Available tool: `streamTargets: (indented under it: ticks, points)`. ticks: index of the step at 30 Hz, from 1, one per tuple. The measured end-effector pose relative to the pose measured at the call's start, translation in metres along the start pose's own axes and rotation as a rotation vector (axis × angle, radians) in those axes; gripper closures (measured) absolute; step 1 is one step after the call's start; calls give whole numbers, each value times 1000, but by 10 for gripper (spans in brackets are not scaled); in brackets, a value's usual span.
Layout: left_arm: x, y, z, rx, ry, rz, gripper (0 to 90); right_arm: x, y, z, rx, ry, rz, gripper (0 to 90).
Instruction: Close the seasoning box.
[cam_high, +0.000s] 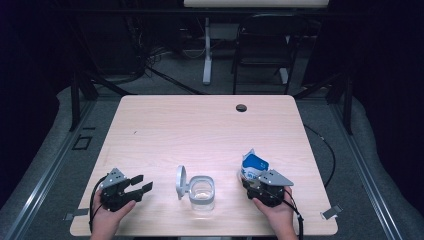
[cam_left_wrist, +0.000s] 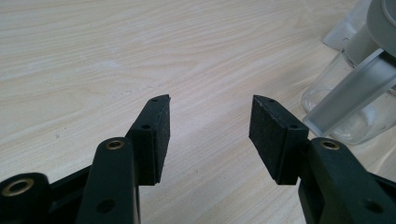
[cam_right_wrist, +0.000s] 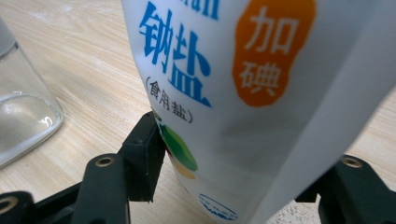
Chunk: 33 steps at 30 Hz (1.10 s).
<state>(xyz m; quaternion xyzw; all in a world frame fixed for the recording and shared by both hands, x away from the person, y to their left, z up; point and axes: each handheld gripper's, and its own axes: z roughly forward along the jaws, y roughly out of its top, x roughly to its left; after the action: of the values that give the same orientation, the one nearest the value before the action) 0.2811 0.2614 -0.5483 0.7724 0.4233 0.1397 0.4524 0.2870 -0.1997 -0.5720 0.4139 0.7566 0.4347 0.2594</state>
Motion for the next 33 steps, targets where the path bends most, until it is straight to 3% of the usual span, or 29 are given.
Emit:
streamTargets:
  ticks: [20, 33]
  points:
    - [2, 0, 0, -1, 2, -2, 488, 2, 0, 0, -11, -17, 5, 415]
    - [2, 1, 0, -4, -1, 1, 488, 7, 6, -4, -1, -7, -18, 417]
